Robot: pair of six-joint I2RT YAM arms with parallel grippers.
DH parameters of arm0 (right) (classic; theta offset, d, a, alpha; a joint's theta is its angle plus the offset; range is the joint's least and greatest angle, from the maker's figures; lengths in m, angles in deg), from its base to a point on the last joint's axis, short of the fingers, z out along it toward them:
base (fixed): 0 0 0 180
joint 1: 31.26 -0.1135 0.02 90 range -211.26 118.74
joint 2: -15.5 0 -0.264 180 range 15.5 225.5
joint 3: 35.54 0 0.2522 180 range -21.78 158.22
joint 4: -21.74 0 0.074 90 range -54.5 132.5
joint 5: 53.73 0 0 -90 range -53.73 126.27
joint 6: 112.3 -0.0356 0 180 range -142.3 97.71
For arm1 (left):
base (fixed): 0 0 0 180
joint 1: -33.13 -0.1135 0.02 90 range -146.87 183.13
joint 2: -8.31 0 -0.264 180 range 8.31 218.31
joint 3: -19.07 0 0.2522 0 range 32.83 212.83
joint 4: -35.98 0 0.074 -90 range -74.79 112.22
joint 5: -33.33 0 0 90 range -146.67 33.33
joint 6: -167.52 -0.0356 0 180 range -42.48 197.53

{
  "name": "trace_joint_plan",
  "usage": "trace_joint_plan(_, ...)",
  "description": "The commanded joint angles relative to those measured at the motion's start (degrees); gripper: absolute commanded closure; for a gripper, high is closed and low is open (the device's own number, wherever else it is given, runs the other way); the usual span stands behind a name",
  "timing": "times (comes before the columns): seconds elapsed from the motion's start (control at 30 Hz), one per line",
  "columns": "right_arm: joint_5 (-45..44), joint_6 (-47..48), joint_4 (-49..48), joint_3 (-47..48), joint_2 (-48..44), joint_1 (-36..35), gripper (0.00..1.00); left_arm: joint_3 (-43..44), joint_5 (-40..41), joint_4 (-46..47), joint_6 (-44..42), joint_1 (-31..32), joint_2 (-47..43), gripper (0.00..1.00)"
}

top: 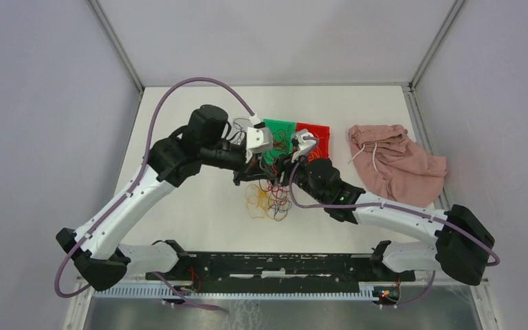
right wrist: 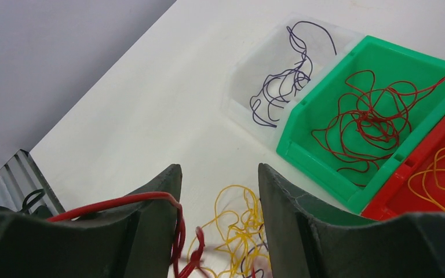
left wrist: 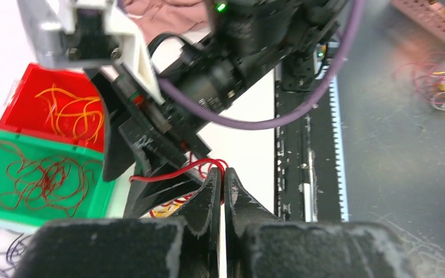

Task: Untangle the cables
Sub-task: Untie the cable.

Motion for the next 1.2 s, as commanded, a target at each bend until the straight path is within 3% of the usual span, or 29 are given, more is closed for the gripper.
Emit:
trace_joint_plan(0.0, -3.6, 0.5, -0.1, 1.7, 1.7, 0.3, 0.43, 6.7, -13.5, -2.3, 2.5, 0.6, 0.0, 0.97)
trace_joint_plan(0.17, -2.5, -1.3, -0.3, 1.1, 2.7, 0.3, 0.44, 14.4, -11.6, -2.4, 0.9, 0.6, 1.8, 0.97)
trace_joint_plan(0.33, -0.3, -4.4, -0.1, -0.5, 3.7, 0.3, 0.5, 27.9, -6.1, -1.8, -3.0, 0.6, 4.8, 0.97)
trace_joint_plan(0.5, 0.3, -6.3, -0.2, -3.1, 3.8, 0.3, 0.52, 34.9, -0.1, 3.5, -4.6, 0.6, 5.8, 0.97)
trace_joint_plan(0.83, 0.5, -8.9, -1.8, -10.2, 4.1, 0.1, 0.54, 37.4, 9.7, 15.9, -6.6, 0.6, 5.0, 0.97)
trace_joint_plan(1.17, -0.7, -9.7, -1.6, -15.3, 0.8, 0.0, 0.49, 36.8, 26.1, 26.4, -18.7, 0.6, 6.7, 0.97)
